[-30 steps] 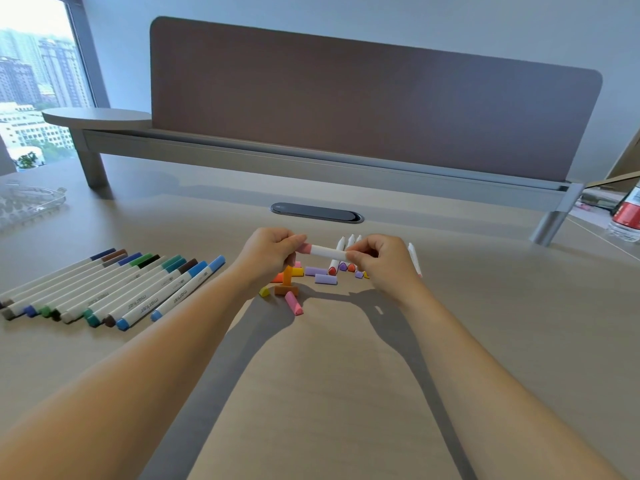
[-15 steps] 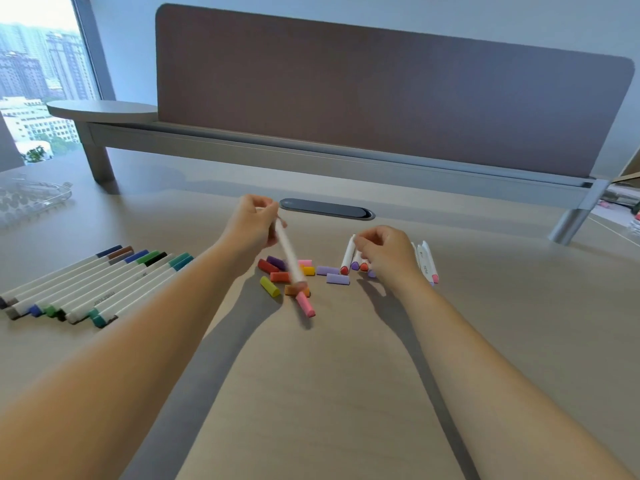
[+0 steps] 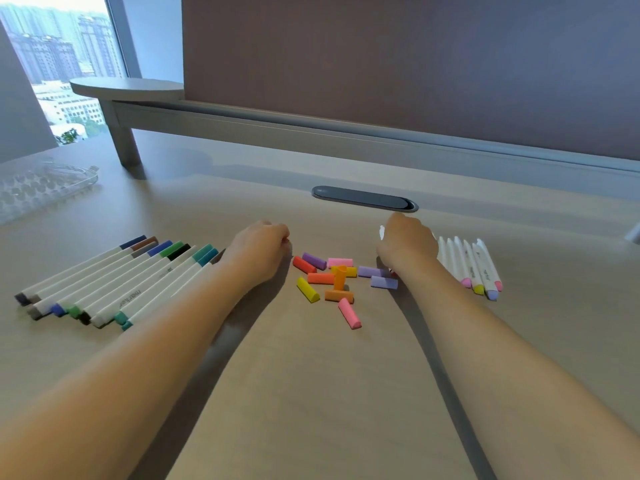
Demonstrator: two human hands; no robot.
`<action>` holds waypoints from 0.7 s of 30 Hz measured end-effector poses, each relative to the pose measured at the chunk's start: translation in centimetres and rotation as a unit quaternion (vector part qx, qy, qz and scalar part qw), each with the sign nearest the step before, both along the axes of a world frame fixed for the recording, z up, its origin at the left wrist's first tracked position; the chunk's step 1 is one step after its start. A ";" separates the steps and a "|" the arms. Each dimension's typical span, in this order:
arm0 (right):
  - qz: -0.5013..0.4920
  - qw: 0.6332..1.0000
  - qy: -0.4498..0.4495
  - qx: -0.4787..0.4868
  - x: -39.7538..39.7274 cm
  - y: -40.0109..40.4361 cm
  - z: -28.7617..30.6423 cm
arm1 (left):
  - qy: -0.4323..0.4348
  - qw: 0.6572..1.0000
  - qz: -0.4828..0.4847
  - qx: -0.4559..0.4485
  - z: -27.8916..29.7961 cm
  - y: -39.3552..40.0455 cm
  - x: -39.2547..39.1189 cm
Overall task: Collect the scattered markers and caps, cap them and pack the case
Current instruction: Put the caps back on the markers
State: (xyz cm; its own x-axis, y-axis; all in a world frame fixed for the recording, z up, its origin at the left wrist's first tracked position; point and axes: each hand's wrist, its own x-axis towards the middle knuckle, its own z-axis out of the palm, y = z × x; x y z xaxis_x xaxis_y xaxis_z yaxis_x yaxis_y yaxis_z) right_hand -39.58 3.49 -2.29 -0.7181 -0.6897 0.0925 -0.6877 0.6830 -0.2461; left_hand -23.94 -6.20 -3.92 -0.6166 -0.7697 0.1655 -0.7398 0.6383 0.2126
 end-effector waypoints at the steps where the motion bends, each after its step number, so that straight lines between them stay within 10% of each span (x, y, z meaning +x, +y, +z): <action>1: 0.002 1.000 0.014 0.003 0.1 0.0 0.1 | -0.008 1.000 -0.004 -0.013 -0.2 -0.1 0.2; 11: 0.029 0.982 -0.070 -0.176 0.5 1.5 0.6 | -0.073 0.971 -0.173 -0.147 0.5 1.6 1.3; 21: 0.065 0.947 -0.202 -0.241 0.7 4.8 0.4 | -0.150 0.963 -0.143 -0.171 0.8 2.8 0.2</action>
